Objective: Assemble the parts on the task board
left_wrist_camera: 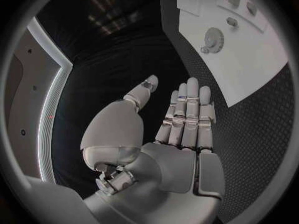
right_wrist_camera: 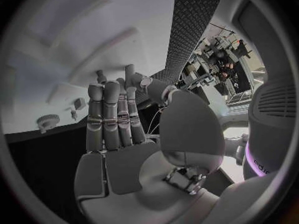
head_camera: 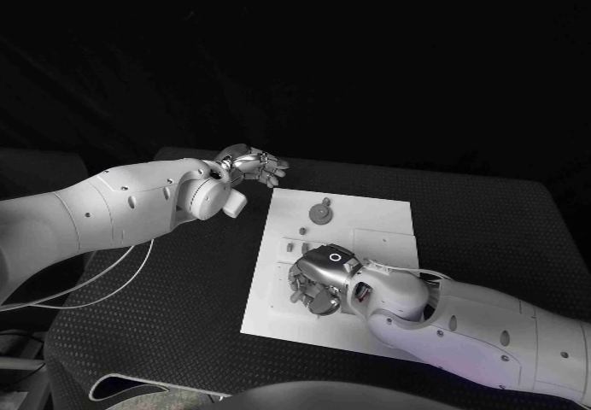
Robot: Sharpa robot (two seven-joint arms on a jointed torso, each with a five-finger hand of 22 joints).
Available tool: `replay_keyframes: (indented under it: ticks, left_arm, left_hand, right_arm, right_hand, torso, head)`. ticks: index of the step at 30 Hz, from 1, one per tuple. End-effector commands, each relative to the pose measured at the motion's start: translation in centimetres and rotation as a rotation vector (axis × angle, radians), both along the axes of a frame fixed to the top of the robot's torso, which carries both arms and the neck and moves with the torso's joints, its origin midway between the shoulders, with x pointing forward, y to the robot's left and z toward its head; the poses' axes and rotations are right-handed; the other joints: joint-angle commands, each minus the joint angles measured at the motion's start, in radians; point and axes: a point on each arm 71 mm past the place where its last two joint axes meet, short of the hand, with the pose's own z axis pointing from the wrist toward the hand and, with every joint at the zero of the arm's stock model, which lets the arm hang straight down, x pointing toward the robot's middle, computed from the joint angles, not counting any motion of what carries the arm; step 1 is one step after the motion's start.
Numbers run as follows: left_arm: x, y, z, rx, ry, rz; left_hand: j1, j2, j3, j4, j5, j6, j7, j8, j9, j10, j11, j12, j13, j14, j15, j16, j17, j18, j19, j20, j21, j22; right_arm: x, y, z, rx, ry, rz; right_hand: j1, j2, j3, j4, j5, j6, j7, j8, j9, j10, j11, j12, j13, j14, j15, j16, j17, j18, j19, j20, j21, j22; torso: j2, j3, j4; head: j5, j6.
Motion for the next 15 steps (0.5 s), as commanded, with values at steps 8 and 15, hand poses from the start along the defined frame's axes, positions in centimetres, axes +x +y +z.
replay_keyframes:
  ticks: [8, 15]
  left_arm:
    - [-0.02, -0.18, 0.10, -0.008, -0.001, -0.017]
    - [-0.04, -0.13, 0.10, -0.008, -0.001, -0.016]
  left_hand:
    - [-0.005, 0.002, -0.004, 0.004, -0.003, -0.009, 0.000, 0.004, -0.001, 0.001, 0.001, 0.005, -0.001, 0.006, 0.001, -0.007, 0.002, 0.019, 0.009, 0.001, -0.005, 0.002]
    - [-0.005, 0.002, -0.004, 0.004, -0.003, -0.009, 0.000, 0.004, -0.001, 0.001, 0.001, 0.005, -0.001, 0.007, 0.001, -0.008, 0.003, 0.019, 0.009, 0.001, -0.005, 0.002]
  right_arm:
    - [-0.02, -0.40, -0.15, -0.020, -0.004, -0.007]
    - [-0.11, -0.38, -0.16, -0.023, 0.004, -0.003]
  right_hand:
    - [0.002, 0.008, 0.006, 0.000, 0.004, 0.008, 0.001, 0.004, 0.003, 0.008, -0.004, 0.003, 0.000, -0.002, -0.007, 0.003, -0.002, 0.048, 0.001, -0.007, 0.006, 0.016]
    - [0.001, 0.007, 0.006, 0.000, 0.004, 0.008, 0.001, 0.004, 0.004, 0.008, -0.004, 0.003, 0.000, -0.002, -0.007, 0.004, -0.002, 0.048, 0.001, -0.008, 0.006, 0.016]
  torso:
    - [0.000, -0.0009, 0.0009]
    - [0.000, -0.0013, -0.0007]
  head:
    - [-0.001, -0.002]
    - [-0.001, -0.004]
